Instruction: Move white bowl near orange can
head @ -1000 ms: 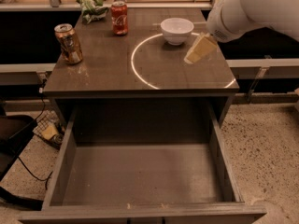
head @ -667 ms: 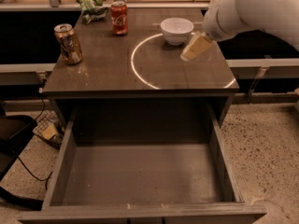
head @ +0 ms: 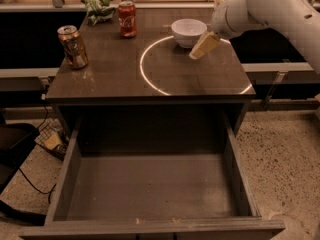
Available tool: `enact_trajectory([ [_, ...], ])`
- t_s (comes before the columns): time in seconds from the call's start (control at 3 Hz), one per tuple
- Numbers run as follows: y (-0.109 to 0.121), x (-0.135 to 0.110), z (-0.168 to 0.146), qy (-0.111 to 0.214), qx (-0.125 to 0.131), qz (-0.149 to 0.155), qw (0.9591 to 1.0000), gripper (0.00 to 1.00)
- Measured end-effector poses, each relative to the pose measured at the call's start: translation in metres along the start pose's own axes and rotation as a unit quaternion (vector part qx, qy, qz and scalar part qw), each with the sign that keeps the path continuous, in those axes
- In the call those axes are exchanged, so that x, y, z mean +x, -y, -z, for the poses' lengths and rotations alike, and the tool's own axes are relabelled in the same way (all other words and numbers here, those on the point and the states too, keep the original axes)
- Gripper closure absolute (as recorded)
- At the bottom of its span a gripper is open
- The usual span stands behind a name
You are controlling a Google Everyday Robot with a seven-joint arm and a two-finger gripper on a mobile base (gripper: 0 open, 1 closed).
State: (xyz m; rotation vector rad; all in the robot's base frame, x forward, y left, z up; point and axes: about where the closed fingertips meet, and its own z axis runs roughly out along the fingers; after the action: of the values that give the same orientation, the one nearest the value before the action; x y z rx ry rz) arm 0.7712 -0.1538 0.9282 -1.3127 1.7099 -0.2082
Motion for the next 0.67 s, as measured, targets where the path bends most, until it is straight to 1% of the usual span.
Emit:
enact_trajectory([
  [0.33, 0.013, 0.003, -0.03, -0.003, -0.02, 0.027, 0.9994, 0.0],
  [0.67, 0.019, 0.005, -0.052, -0.012, -0.038, 0.05, 0.998, 0.0],
])
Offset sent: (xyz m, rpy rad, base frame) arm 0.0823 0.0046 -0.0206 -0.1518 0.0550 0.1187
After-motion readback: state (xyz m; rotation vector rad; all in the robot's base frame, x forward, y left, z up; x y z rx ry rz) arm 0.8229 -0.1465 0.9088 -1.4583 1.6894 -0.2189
